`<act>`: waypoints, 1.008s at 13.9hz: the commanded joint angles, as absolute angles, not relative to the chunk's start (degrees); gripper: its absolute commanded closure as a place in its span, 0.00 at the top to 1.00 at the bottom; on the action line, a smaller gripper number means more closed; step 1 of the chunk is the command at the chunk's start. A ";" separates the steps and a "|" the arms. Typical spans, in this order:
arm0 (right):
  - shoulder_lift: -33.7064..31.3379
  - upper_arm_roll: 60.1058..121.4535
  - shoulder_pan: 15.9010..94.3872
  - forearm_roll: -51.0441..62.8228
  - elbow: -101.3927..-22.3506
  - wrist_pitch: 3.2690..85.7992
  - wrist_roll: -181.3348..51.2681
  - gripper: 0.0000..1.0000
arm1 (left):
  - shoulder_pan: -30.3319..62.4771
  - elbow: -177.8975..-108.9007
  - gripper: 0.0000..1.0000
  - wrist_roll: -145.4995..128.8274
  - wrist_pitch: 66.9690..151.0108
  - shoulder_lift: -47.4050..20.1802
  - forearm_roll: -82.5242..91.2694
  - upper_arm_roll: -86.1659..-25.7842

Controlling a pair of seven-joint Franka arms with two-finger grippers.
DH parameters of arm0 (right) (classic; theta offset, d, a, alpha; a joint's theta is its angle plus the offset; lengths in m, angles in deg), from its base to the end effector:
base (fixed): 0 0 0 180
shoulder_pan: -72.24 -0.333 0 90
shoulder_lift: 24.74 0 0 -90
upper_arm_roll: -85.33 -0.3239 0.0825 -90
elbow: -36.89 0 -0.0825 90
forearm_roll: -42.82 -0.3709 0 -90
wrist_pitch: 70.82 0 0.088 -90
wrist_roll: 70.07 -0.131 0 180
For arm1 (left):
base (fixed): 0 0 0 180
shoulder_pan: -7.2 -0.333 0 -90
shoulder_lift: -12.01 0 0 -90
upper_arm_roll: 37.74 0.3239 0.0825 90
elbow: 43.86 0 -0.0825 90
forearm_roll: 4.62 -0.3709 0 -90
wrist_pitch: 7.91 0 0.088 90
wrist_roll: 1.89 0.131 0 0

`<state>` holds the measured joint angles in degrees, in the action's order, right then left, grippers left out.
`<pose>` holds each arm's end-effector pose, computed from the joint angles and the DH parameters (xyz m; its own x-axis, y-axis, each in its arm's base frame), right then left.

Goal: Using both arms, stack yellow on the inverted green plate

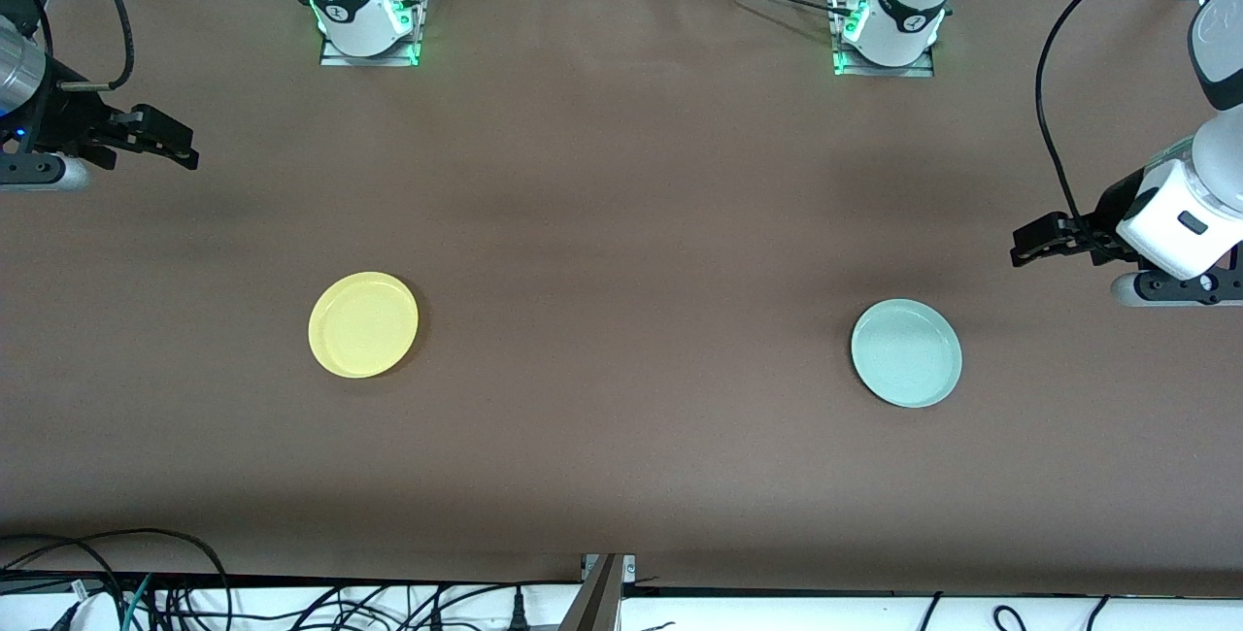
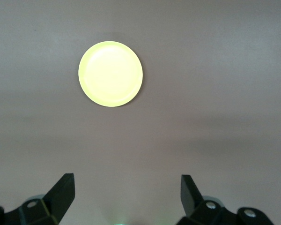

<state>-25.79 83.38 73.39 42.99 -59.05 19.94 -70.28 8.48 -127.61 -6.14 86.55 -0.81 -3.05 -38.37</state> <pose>0.5314 0.0072 0.5719 0.9974 0.0102 -0.0720 0.0106 -0.9999 0.0038 0.6129 -0.0232 0.5360 0.9983 0.0431 -0.0389 0.0442 -0.9987 0.0268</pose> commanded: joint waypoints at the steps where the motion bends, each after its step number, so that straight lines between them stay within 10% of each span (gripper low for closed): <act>1: -25.35 83.40 73.47 42.03 -57.86 19.00 -70.50 1.00 | 8.17 -126.04 1.00 -6.19 85.52 -1.79 -2.25 -38.18; 14: -25.35 83.40 73.47 41.94 -57.95 18.91 -70.59 1.00 | 4.57 -125.78 1.00 -5.31 86.48 -7.93 -2.16 -38.18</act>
